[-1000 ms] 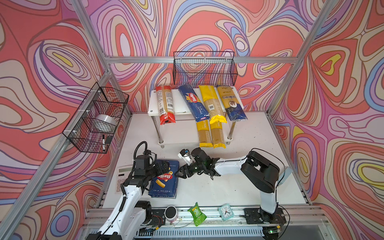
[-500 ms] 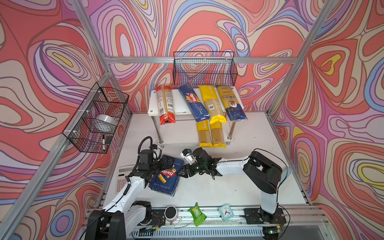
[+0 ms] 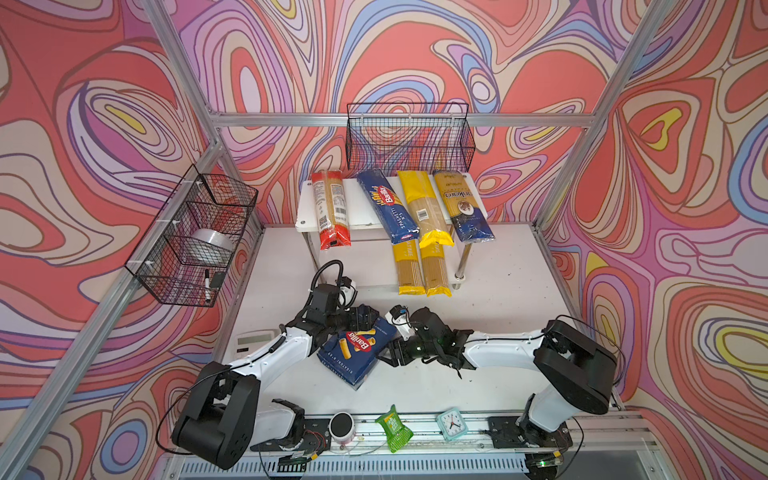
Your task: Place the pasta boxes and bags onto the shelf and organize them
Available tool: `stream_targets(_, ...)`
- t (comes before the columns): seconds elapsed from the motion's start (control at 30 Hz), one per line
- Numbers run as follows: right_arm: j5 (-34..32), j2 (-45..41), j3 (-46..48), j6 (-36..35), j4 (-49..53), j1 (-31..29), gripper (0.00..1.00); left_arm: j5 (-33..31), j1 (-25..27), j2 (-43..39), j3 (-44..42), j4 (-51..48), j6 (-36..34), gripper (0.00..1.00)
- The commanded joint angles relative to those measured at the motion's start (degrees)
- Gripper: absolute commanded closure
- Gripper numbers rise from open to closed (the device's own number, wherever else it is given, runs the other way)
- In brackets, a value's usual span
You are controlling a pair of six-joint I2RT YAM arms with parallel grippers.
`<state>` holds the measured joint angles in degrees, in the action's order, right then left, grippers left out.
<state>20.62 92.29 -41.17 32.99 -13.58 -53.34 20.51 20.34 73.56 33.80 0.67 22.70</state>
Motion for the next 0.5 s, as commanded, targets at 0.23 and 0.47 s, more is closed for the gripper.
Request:
stream_targets(0.23,-0.80,-5.61,-1.67,-7.99,12.33,-0.14,0.28,-12.00,-0.74,-11.52,3.12,-19.46,1.49,0.00)
stream_targets(0.47,11.26,1.08,-5.39,-9.21,10.93,-0.73,0.30,-16.48,-1.14,-25.01,-3.16,-25.61,6.90,0.00)
